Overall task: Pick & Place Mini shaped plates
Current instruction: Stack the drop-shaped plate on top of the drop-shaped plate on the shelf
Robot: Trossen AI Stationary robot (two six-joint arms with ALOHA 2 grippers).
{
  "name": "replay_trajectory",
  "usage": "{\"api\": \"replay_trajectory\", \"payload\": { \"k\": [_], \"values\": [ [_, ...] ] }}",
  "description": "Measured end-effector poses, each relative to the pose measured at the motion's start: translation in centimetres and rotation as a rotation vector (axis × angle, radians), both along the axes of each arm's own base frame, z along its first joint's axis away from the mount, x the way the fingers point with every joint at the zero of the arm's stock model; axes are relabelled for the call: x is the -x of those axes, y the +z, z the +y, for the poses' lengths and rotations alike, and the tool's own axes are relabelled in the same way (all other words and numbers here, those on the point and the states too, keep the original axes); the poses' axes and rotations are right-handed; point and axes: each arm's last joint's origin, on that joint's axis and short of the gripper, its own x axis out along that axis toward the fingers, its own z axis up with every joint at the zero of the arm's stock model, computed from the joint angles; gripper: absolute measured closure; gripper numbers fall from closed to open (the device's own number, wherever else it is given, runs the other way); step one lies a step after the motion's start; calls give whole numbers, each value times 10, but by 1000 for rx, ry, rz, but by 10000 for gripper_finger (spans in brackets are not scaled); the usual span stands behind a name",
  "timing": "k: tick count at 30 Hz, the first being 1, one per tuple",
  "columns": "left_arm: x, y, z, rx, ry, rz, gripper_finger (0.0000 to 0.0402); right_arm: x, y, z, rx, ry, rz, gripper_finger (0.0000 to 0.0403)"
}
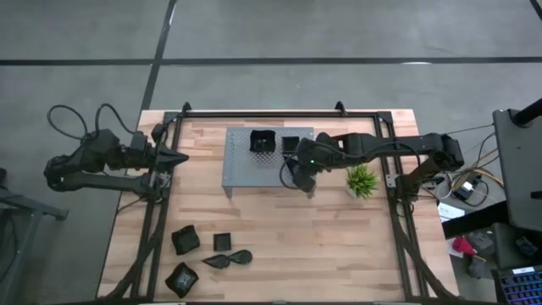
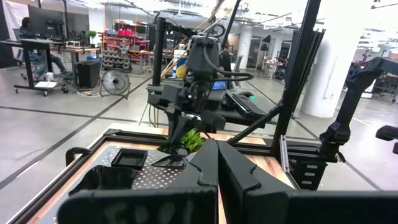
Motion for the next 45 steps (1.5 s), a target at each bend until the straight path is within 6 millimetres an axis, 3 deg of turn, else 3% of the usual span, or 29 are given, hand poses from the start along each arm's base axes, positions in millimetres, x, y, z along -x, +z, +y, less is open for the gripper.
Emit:
{"api": "replay_trajectory", "payload": {
  "k": [14,24,35,45],
  "values": [
    [0,0,0,0,0,0,401,3,-15,-6,-10,-49,40,394],
    [0,0,0,0,0,0,401,0,-14,-6,-7,-51,4,392],
    [0,0,0,0,0,0,401,1,-17,-5,-21,-74,7,330],
    [0,0,0,0,0,0,401,0,0,-4,-33,-88,-59,300]
  ]
}}
